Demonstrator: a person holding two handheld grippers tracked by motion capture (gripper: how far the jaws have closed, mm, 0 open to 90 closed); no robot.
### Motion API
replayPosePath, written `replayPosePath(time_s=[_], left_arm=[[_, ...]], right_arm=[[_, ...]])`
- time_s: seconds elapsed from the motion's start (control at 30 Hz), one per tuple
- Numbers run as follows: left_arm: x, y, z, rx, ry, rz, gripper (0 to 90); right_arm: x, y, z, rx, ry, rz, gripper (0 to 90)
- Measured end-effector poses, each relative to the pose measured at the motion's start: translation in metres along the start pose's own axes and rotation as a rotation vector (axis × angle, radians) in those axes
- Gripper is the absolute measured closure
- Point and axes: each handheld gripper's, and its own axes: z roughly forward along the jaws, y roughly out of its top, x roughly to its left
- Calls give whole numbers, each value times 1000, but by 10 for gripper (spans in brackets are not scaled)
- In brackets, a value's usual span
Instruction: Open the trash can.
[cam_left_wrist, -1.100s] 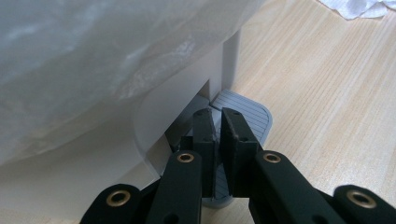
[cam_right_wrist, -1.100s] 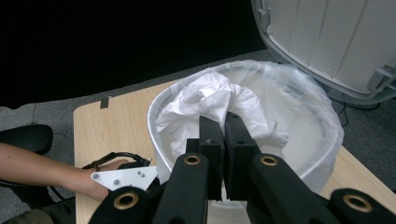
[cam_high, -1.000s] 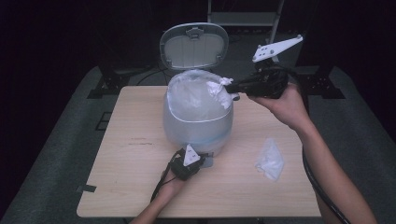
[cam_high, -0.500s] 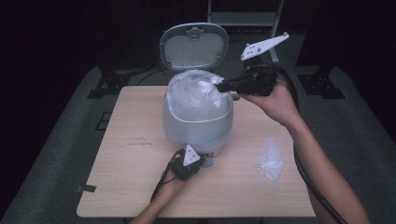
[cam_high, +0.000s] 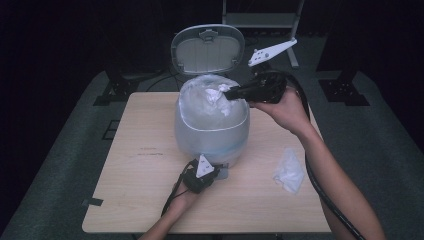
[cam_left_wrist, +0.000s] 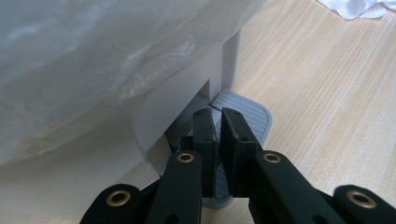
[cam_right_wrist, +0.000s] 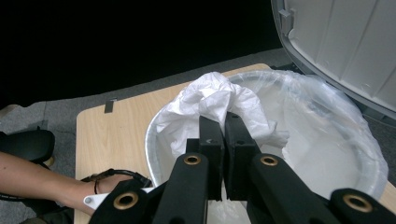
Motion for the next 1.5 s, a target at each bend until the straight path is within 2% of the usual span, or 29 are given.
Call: replayPosePath(time_s=[1.13,1.33,1.5], left_arm=[[-1,0,0,0,4,6,847],[-1,0,0,-1,2,4,848],[-1,0,0,-1,2,3,847]], right_arm=[[-18,0,43,40,39,40,864],[-20,-3,49,42,41,67,721],[-19,-2,51,53,47,62,700]])
